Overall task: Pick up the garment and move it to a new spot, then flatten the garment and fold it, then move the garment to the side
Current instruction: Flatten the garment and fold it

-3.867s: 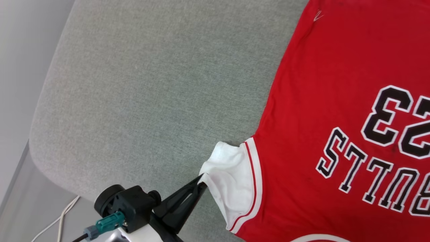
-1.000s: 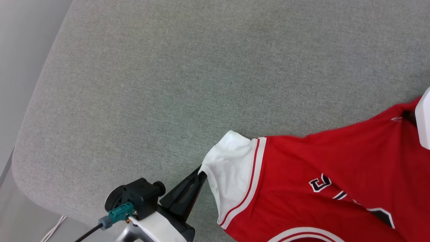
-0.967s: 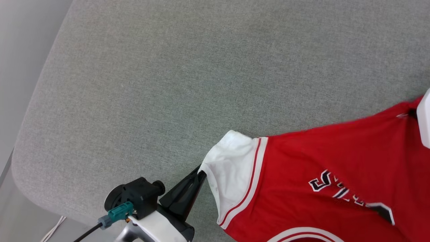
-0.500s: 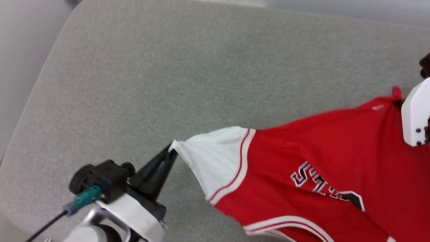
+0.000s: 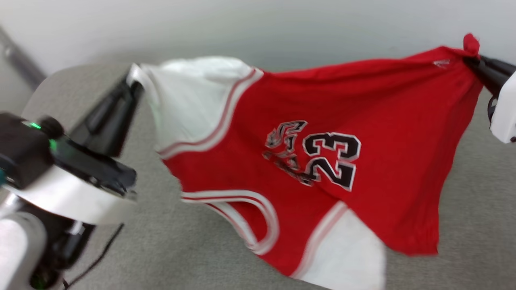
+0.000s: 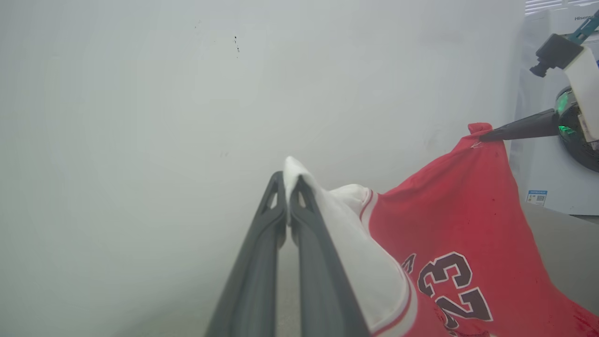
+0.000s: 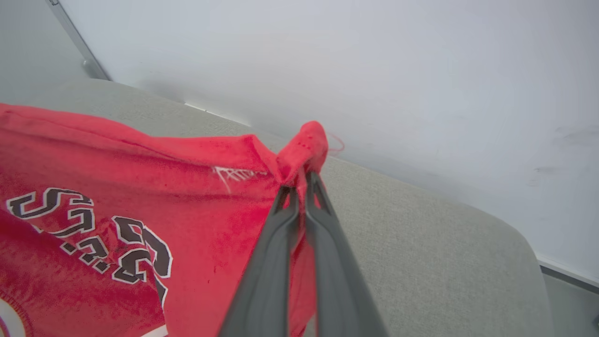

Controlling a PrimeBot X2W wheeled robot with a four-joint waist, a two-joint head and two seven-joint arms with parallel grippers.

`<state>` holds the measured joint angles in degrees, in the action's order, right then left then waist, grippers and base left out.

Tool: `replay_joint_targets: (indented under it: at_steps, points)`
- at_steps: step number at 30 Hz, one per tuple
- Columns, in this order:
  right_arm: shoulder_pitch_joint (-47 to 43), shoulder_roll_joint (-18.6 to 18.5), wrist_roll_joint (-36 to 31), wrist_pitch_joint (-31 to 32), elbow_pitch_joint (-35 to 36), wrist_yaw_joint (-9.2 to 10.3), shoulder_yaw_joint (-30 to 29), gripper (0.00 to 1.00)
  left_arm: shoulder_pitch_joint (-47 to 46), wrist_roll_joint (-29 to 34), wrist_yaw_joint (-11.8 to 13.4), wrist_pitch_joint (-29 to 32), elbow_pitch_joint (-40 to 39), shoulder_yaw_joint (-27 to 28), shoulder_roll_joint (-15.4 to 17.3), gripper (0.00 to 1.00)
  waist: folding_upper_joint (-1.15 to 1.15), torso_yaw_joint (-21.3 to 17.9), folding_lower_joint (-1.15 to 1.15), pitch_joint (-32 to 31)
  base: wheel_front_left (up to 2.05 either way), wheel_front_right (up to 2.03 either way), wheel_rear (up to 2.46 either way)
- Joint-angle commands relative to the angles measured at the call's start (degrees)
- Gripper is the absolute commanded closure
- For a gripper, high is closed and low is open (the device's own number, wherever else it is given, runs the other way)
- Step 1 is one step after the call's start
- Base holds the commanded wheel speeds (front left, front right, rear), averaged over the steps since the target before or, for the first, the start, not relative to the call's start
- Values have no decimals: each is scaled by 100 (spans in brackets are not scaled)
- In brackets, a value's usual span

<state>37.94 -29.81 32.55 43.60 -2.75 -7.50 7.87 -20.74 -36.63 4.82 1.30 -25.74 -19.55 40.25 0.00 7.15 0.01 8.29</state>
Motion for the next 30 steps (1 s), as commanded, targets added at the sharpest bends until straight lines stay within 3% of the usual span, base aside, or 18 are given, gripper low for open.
replay_joint_targets:
  at_steps: [1,10,21,30]
  points:
    - [120,17,57,-35,173,2,-54,100,-210,-44,37,37,-62,130,46,100,0,-366,-1,-312,0,0,0]
    - [157,205,263,-12,1193,2,-299,100,-1064,-288,248,313,-261,758,213,100,0,-931,-1,-337,0,0,0]
    - [470,616,44,-69,2043,2,-710,100,-2407,-423,400,746,-328,1054,298,100,0,-1315,-1,158,0,0,0]
    - [1516,843,-270,-342,1758,2,-751,100,-4247,-383,12,958,598,867,255,100,0,-1419,-1,1203,0,0,0]
